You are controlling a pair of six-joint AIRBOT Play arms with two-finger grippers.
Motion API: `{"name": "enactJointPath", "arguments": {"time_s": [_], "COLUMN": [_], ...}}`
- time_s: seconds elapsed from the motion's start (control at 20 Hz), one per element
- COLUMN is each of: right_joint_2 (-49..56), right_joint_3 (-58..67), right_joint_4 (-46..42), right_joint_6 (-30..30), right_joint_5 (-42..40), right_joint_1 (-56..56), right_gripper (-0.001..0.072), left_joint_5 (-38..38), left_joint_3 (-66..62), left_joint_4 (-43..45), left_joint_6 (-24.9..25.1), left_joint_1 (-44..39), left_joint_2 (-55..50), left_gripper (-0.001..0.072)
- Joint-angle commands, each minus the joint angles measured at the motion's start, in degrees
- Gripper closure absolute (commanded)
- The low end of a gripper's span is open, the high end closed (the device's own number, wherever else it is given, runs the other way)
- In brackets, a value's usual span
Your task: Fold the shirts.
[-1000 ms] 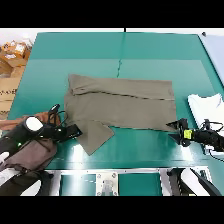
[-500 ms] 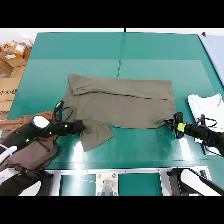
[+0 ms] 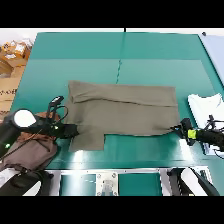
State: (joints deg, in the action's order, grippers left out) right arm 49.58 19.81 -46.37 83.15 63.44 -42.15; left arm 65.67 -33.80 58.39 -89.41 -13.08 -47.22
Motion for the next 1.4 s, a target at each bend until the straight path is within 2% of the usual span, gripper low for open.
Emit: {"name": "enactJointPath", "arguments": {"time_s": [0.0,0.15,0.35,0.6,0.85,0.9,0.95,1.0,1.05,1.1,1.2,1.3,1.35], "right_joint_2": [-8.59,-9.4,-4.17,14.97,38.4,42.84,46.4,49.7,52.11,53.33,53.44,53.44,53.44], "right_joint_3": [2.78,8.24,15.61,27.91,41.92,44.46,46.88,50.03,53.48,56.41,60.87,64.08,64.37], "right_joint_4": [-3.34,-0.61,3.41,5.55,6.4,7.28,7.78,7.85,7.78,7.78,7.26,4.46,2.32], "right_joint_6": [3.39,3.39,3.39,3.28,3.23,3.23,3.23,3.21,3.17,2.19,-3.69,-7.1,-8.44], "right_joint_5": [7.8,9.7,3.8,-5.88,-9.53,-10.1,-10.8,-11.17,-10.16,-8.04,-1.86,5.9,8.11], "right_joint_1": [-1.84,-1.46,4.28,13.38,19.28,19.74,19.8,19.41,18.6,17.31,13.66,9.4,7.54], "right_gripper": [0.0698,0.0699,0.0699,0.0699,0.068,0.057,0.0446,0.0311,0.0249,0.0249,0.0239,0.0238,0.0194], "left_joint_5": [3.61,0.79,-5.07,-9.6,-15.89,-17.88,-20.37,-22.93,-25.62,-26.08,-18.84,-9.81,-6.05], "left_joint_3": [-3.91,-9.64,-18.16,-32.59,-47.82,-49.64,-51.17,-52.06,-52.41,-53.13,-56.19,-58.75,-59.54], "left_joint_4": [1.46,1.55,1.9,4.39,5.51,5.4,5.42,5.64,5.68,5.68,5.81,5.81,5.79], "left_joint_6": [-2.64,-1.44,2.23,3.56,5.92,5.86,5.86,5.6,4.63,2.82,1.84,1.84,1.86], "left_joint_1": [0.04,0.04,0.04,0.07,0.07,0.07,0.07,0.33,1.11,2.45,6.05,9.16,10.25], "left_joint_2": [4.7,2.58,-6.82,-24.46,-43.58,-46.69,-49.35,-50.93,-51.3,-51.21,-50.75,-50.38,-50.38], "left_gripper": [0.068,0.0681,0.0681,0.0681,0.0678,0.0635,0.0261,-0.0013,0.0059,0.0059,0.0059,0.0059,0.0059]}}
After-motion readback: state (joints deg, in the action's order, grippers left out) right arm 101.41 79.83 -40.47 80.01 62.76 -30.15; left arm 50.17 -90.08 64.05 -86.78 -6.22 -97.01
